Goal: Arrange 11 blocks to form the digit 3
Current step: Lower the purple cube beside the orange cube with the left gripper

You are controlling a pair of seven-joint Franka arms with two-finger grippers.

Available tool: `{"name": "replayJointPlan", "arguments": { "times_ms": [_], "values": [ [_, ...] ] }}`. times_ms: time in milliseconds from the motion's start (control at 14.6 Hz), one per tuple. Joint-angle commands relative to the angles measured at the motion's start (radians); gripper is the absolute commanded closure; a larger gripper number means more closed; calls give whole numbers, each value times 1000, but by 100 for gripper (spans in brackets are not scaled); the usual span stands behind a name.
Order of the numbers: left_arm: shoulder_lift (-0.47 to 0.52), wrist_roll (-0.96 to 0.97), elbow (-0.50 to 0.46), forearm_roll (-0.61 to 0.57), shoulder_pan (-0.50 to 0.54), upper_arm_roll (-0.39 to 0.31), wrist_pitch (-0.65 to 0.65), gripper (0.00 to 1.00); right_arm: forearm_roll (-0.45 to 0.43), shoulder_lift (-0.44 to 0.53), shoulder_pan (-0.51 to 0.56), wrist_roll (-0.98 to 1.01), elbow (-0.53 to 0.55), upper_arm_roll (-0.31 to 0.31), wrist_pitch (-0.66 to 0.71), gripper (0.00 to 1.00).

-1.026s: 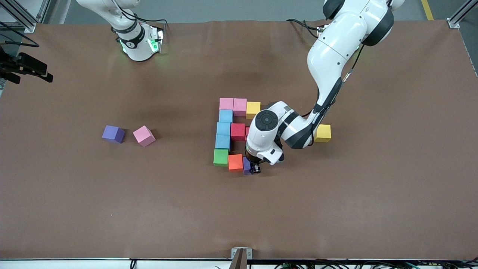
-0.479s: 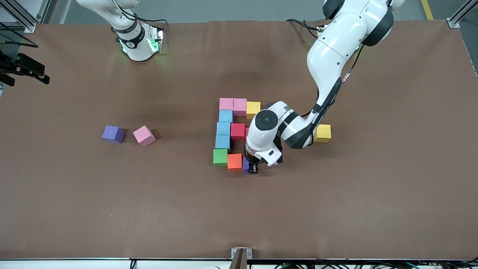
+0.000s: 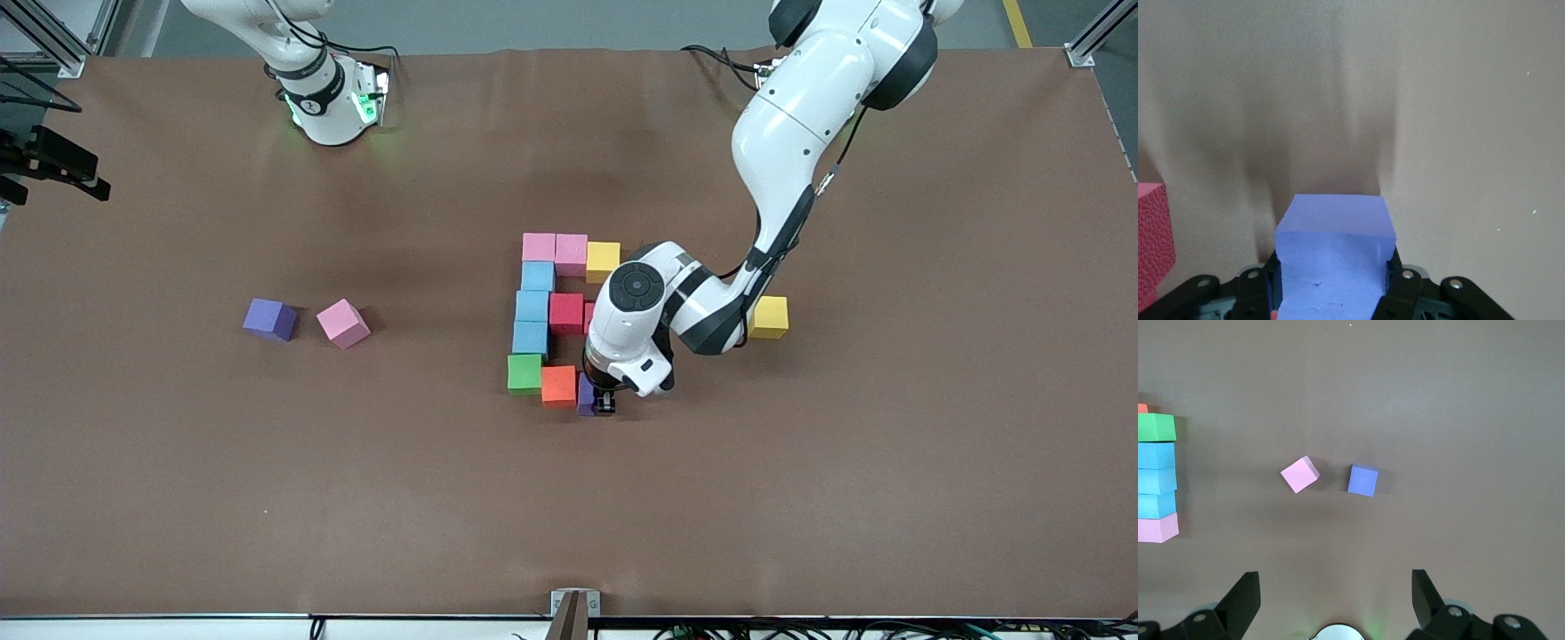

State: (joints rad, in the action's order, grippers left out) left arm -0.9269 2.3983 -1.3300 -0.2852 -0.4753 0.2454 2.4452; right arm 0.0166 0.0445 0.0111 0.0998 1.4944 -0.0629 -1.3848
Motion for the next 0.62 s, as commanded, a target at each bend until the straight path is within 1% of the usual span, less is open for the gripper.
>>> {"name": "replayJointPlan", "arguments": {
  "times_ms": [0,205,342,547],
  "values": [
    [-33,22,17,18,4,-14,-37,76,16,14,3,11,-26,-8,27,0],
    [-33,47,23,84,-9,-14,-67,75,11,14,-7,12,-71,-5,30,0],
    [-36,47,25,101,-13,-14,-95,75,20,12,-2,14,-76,-8,42,0],
    [-36,47,25,115,-16,-12,-103,75,19,12,0,8,-76,-8,79,0]
  ]
}}
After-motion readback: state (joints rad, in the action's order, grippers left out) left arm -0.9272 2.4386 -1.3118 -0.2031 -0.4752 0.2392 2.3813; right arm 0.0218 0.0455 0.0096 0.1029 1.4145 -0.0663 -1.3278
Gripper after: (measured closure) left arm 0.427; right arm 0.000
